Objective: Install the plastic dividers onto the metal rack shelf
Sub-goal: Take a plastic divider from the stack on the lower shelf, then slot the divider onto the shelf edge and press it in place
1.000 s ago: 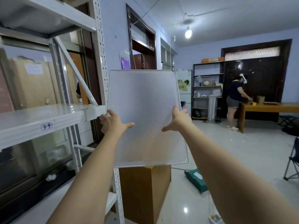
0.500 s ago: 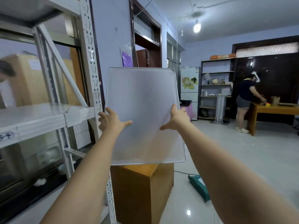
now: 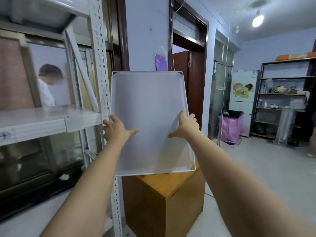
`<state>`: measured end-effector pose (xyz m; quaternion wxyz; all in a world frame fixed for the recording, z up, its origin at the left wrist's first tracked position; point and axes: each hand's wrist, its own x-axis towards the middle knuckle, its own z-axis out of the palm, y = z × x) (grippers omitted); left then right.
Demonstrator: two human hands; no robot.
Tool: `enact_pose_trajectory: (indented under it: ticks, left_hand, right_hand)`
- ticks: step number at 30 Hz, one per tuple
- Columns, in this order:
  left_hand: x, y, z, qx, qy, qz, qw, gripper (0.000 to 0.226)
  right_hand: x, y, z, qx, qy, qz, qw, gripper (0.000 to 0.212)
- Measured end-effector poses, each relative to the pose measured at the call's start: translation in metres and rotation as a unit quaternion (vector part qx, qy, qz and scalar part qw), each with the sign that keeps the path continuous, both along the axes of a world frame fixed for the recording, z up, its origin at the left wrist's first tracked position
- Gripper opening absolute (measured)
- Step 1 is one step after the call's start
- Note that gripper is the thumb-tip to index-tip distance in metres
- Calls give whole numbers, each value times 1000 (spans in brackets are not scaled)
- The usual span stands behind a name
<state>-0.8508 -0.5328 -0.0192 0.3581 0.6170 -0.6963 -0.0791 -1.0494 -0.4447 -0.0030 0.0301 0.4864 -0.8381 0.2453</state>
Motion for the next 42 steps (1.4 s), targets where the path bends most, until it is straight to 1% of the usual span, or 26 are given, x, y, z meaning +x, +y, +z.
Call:
enact_pose_trajectory:
  ticks: [3,5,9,15,21,25,28,33,37,40,42]
  left_hand:
    - [-1,3,-6,-7,-10,33,999,112]
    - [2,5,-8,-9,-14,60,998,112]
    - [17,5,-7,-19,-2,107,994,107]
    - [60,-5,1,-47,2,160,986,108]
    - [104,-13,19,-65,3,203,977,106]
    - [134,-20,25,-71,10,221,973,109]
    - [153,-21,26,-75,1,233,970,109]
    - [187,-21,28,-90,-6,256,962,103]
    - [206,-19,30,-102,-13,269,958,101]
    - [216,-17,31,-113,-5,272,956,95]
    - [223,-15,31,-130,9,264,956,94]
  right_hand:
    - [-6,-9,-7,8,9,22,1000,119]
    - [-5,-14,-9,3,-2,46,999,116]
    - [5,-30,-7,-12,7,92,996,116]
    - [42,-63,3,-56,-7,165,985,110]
    - [84,-93,19,-76,-6,213,974,114]
    - [110,-107,26,-82,13,236,968,107]
    - [128,-117,29,-78,19,246,966,110]
    - [156,-131,34,-85,37,263,960,112]
    - [173,-138,39,-90,47,276,956,109]
    - [182,-142,40,-86,53,278,955,107]
    - [184,-144,40,-85,39,288,953,107]
